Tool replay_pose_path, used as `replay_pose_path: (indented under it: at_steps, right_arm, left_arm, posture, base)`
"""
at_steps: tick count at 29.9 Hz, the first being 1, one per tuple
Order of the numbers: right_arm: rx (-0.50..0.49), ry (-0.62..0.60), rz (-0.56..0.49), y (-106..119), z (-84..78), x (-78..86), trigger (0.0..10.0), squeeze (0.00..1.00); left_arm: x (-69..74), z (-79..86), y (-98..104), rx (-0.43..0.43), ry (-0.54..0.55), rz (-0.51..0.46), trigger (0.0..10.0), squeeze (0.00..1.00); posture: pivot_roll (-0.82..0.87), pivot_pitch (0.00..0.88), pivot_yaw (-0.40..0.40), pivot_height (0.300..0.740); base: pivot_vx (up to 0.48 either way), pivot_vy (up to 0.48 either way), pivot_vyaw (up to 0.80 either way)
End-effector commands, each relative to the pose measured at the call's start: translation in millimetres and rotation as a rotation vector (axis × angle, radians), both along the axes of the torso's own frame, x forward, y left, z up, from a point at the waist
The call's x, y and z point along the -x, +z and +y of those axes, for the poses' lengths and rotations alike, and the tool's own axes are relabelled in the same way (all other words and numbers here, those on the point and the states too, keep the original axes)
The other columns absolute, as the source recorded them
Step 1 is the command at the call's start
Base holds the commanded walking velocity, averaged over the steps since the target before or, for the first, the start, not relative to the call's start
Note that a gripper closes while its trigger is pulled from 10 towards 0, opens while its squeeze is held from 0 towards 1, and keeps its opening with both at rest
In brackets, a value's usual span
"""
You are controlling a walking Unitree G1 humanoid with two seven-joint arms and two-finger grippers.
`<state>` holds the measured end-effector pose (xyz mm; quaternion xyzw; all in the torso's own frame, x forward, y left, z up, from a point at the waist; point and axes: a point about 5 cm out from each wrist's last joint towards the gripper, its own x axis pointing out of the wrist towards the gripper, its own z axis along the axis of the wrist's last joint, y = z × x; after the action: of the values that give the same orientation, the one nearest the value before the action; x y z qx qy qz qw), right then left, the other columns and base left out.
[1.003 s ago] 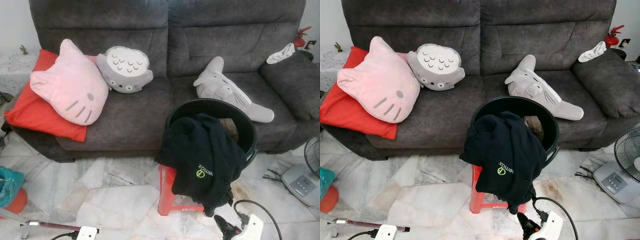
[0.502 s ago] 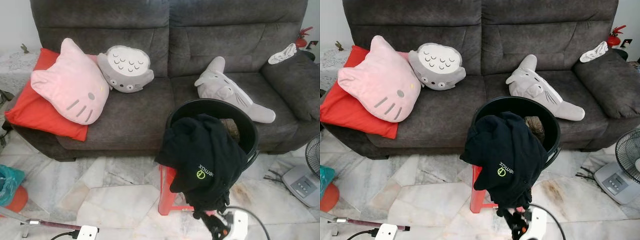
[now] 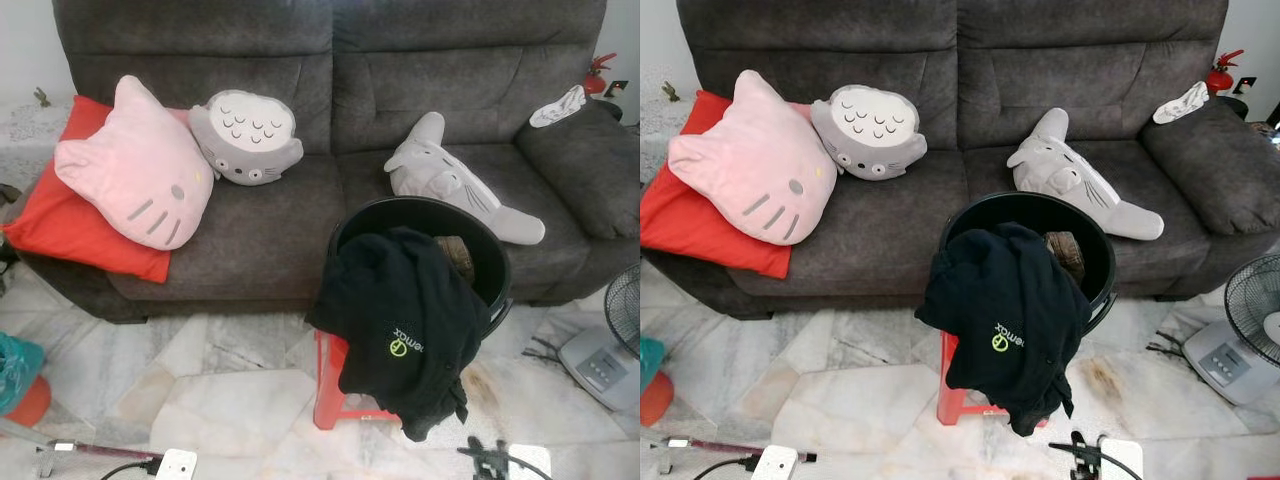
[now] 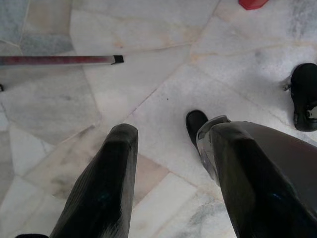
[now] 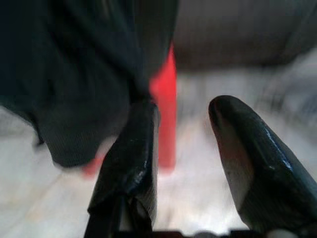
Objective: Hang hanger
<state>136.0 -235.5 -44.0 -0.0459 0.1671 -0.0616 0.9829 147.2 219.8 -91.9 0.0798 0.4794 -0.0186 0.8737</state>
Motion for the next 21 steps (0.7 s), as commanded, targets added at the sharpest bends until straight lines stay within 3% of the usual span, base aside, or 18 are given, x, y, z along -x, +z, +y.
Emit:
replay_pose_path:
  at_steps: [1, 5, 8, 11, 14, 17, 18, 19, 20, 21]
  right_arm:
    - [0.049, 0.039, -0.078, 10, 3.5, 0.1, 10.0, 0.00]
    - [0.128, 0.103, -0.211, 31, 7.3, -1.0, 10.0, 0.00]
    - [0.170, 0.115, -0.316, 52, 4.5, -10.8, 10.0, 0.00]
    - [0.234, 0.141, -0.461, 104, 7.8, -36.1, 10.0, 0.00]
    - [0.233, 0.095, -0.585, 155, 12.4, -62.1, 10.0, 0.00]
    - [0.221, 0.061, -0.615, 168, 11.3, -73.6, 10.0, 0.00]
    - [0.197, 0.037, -0.615, 172, 10.5, -84.6, 10.0, 0.20]
    - [0.180, 0.021, -0.613, 175, 10.1, -92.2, 10.0, 0.20]
    - [0.148, 0.014, -0.611, 177, 11.7, -98.7, 10.0, 1.00]
    - [0.127, 0.012, -0.609, 178, 12.9, -102.6, 10.0, 1.00]
  left_arm:
    - [7.1, 2.4, -2, -0.010, -0.003, 0.028, 10.0, 0.00]
    - [6.5, 2.5, -2, -0.014, -0.003, 0.027, 10.0, 0.00]
    - [6.1, 2.5, -2, -0.016, -0.005, 0.027, 10.0, 0.00]
    - [5.8, 2.2, -2, -0.017, -0.005, 0.028, 10.0, 0.00]
    - [5.8, 2.0, -2, -0.017, -0.003, 0.027, 10.0, 0.00]
    - [5.8, 2.0, -2, -0.017, -0.003, 0.027, 10.0, 0.00]
    - [5.7, 1.8, -2, -0.017, -0.003, 0.027, 10.0, 0.00]
    - [5.5, 1.6, -2, -0.016, -0.004, 0.027, 10.0, 0.00]
    - [5.4, 1.4, -2, -0.016, -0.005, 0.027, 10.0, 0.00]
    - [5.4, 1.2, -2, -0.015, -0.006, 0.028, 10.0, 0.00]
  posture:
    - [-0.10, 0.040, 0.013, 0.740]
    - [-0.12, 0.038, 0.018, 0.740]
    - [-0.12, 0.037, 0.018, 0.740]
    - [-0.13, 0.035, 0.017, 0.740]
    - [-0.13, 0.035, 0.017, 0.740]
    - [-0.13, 0.035, 0.017, 0.740]
    - [-0.13, 0.034, 0.024, 0.740]
    - [-0.13, 0.034, 0.024, 0.740]
    - [-0.13, 0.031, 0.023, 0.740]
    - [-0.13, 0.031, 0.023, 0.740]
  base:
    - [0.000, 0.000, 0.00]
    - [0.000, 0.000, 0.00]
    - [0.000, 0.000, 0.00]
    - [0.000, 0.000, 0.00]
    - [0.000, 0.000, 0.00]
    - [0.000, 0.000, 0.00]
    - [0.000, 0.000, 0.00]
    - [0.000, 0.000, 0.00]
    - [0.000, 0.000, 0.00]
    - [0.000, 0.000, 0.00]
